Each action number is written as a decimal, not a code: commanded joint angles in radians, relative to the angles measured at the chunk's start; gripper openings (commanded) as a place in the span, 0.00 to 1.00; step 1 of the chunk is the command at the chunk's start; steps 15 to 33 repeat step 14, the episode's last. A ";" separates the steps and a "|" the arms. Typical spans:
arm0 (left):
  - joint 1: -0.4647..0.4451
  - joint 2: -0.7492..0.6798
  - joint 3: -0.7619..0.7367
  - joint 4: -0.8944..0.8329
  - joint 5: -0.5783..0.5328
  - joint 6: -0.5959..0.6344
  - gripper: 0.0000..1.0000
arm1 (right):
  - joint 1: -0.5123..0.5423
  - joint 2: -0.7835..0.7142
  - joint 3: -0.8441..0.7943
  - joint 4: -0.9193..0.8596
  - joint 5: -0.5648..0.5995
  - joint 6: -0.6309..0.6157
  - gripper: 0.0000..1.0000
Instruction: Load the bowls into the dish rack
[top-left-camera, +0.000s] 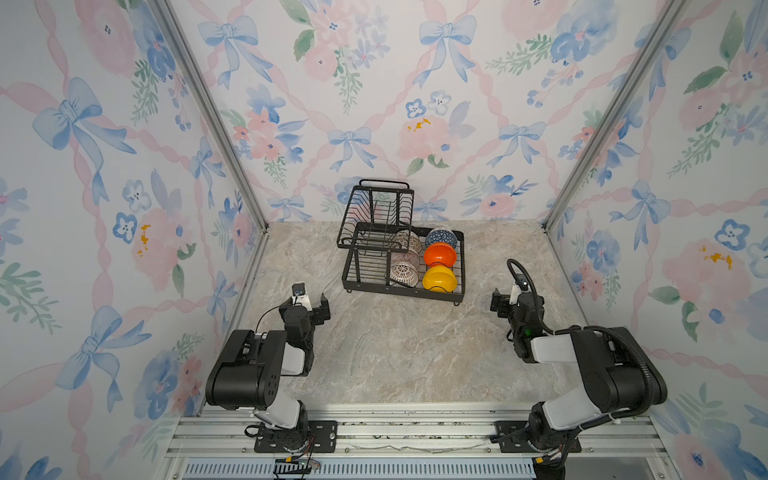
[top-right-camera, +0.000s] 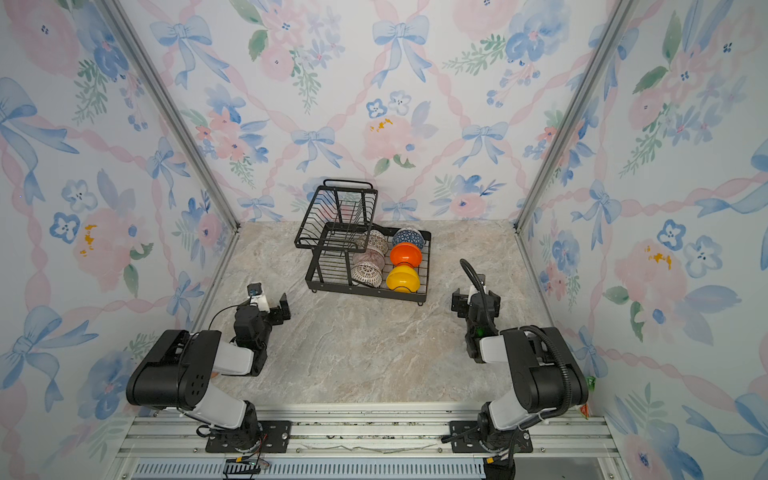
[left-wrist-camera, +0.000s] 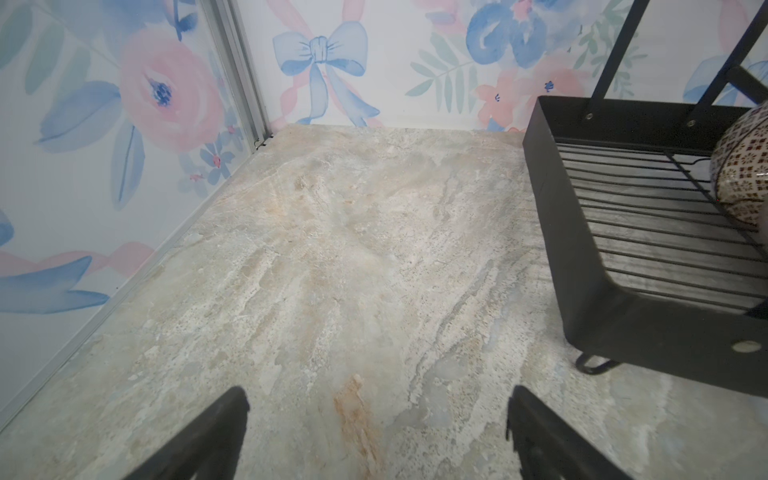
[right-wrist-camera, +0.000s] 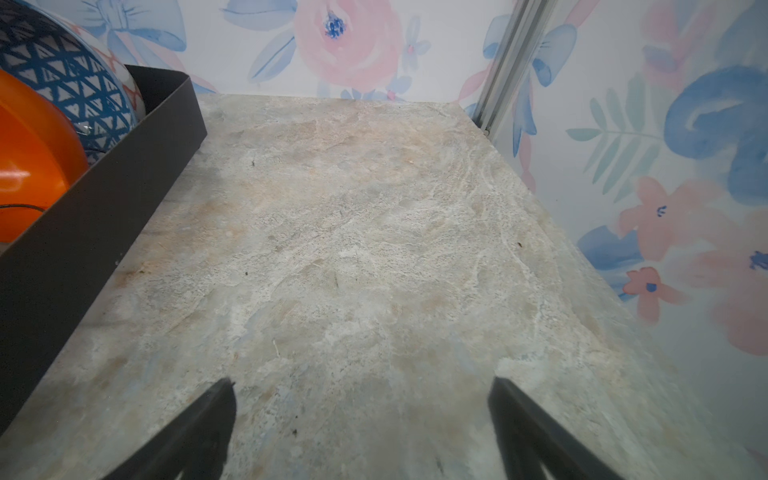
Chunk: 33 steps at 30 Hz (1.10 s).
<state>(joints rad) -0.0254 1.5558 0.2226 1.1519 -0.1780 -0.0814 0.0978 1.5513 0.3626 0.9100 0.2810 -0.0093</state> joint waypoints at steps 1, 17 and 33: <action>0.005 0.004 -0.001 0.082 0.026 0.015 0.98 | -0.010 0.001 0.017 0.027 -0.013 0.018 0.97; -0.027 0.012 0.009 0.081 -0.043 0.037 0.98 | 0.007 0.002 0.010 0.043 -0.031 -0.008 0.97; -0.027 0.012 0.009 0.081 -0.043 0.037 0.98 | 0.007 0.002 0.010 0.043 -0.031 -0.008 0.97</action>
